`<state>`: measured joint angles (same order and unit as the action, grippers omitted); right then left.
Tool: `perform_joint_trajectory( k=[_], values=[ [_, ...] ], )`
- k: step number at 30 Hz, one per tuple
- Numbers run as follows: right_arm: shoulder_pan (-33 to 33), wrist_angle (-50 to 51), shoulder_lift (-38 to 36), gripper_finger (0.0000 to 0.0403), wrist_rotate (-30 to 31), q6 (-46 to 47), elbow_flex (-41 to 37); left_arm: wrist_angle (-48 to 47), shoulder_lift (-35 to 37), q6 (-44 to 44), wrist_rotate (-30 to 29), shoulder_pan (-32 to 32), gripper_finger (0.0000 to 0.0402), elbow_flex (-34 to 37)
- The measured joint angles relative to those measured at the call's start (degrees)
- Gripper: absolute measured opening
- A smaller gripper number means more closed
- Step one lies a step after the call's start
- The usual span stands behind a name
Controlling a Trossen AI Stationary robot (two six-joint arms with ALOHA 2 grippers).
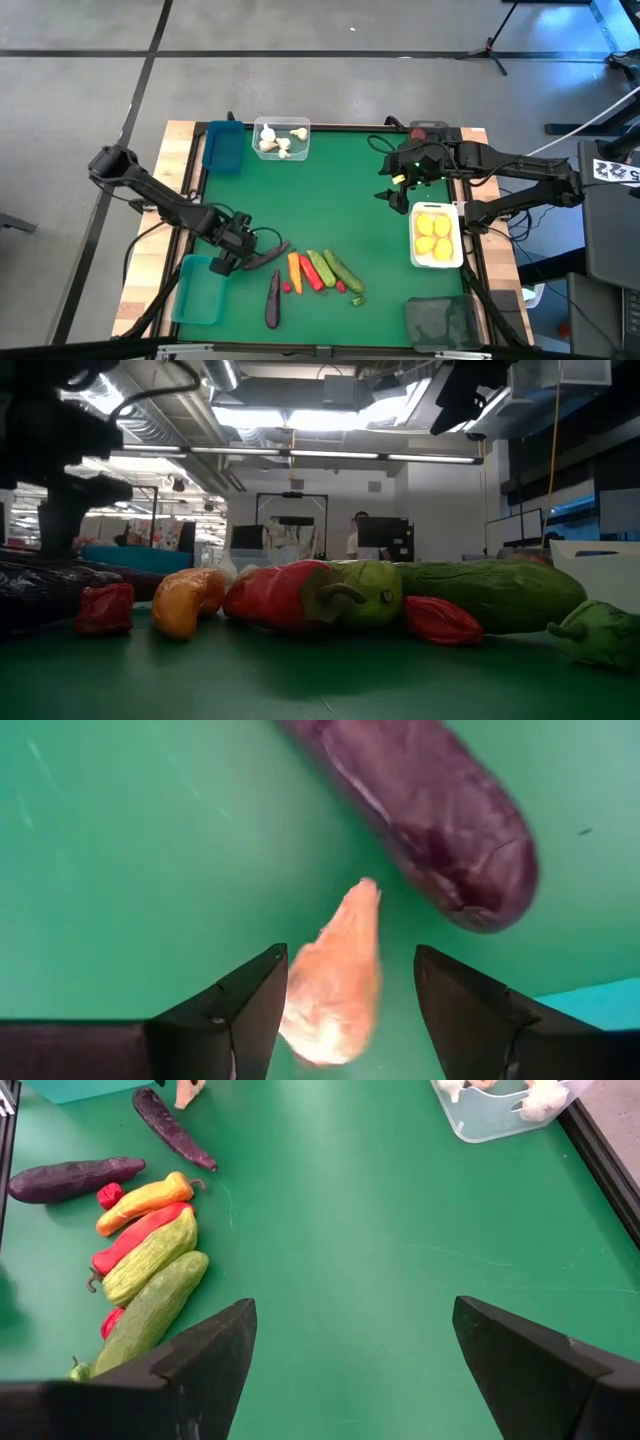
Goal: Sort produce into baskets
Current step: Put the white garlic into the transparent bin
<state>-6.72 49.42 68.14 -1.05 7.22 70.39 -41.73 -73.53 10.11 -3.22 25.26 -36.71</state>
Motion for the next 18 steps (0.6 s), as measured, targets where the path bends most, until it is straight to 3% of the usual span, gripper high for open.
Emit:
perform_joint_trajectory(
  k=[10, 18],
  values=[
    [0.0, 0.07, 0.0, 0.0335, -0.01, -0.04, 0.0, 0.82, -7.15, -0.19, 0.31, -0.02, 0.0214, -0.12],
    [0.0, 0.14, 0.0, 0.0335, -0.01, -0.17, 0.0, 0.96, -7.64, -0.24, 0.33, -0.02, 0.0197, -0.1]
  ],
)
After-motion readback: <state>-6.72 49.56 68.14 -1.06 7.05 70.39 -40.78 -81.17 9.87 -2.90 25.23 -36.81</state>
